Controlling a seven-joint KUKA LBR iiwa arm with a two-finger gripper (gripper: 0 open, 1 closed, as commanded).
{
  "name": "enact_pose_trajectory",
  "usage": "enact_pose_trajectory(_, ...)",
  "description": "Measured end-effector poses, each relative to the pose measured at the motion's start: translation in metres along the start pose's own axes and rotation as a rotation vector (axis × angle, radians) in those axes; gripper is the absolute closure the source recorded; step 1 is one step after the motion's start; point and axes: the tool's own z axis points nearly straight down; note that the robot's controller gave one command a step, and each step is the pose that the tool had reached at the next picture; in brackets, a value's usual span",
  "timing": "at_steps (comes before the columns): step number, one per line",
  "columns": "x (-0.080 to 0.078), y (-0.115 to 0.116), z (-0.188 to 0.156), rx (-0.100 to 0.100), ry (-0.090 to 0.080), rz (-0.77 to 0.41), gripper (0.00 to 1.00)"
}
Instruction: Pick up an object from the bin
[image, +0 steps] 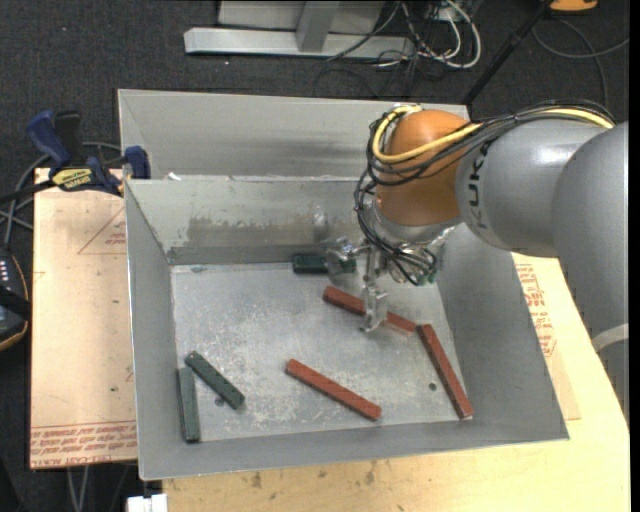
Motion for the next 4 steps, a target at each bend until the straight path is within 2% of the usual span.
enact_pose_trajectory(1,0.0,-0.001,-0.002,0.0,-0.002,0.004,1.0)
enact_pose_trajectory(2,0.002,-0.001,0.001,-0.001,0.003,0.005,0.0)
enact_pose_trajectory(3,0.001,-0.002,0.0,-0.001,0.003,0.005,1.0)
enact_pose_trajectory(4,0.03,-0.018,-0.163,0.003,-0.002,-0.218,1.0)
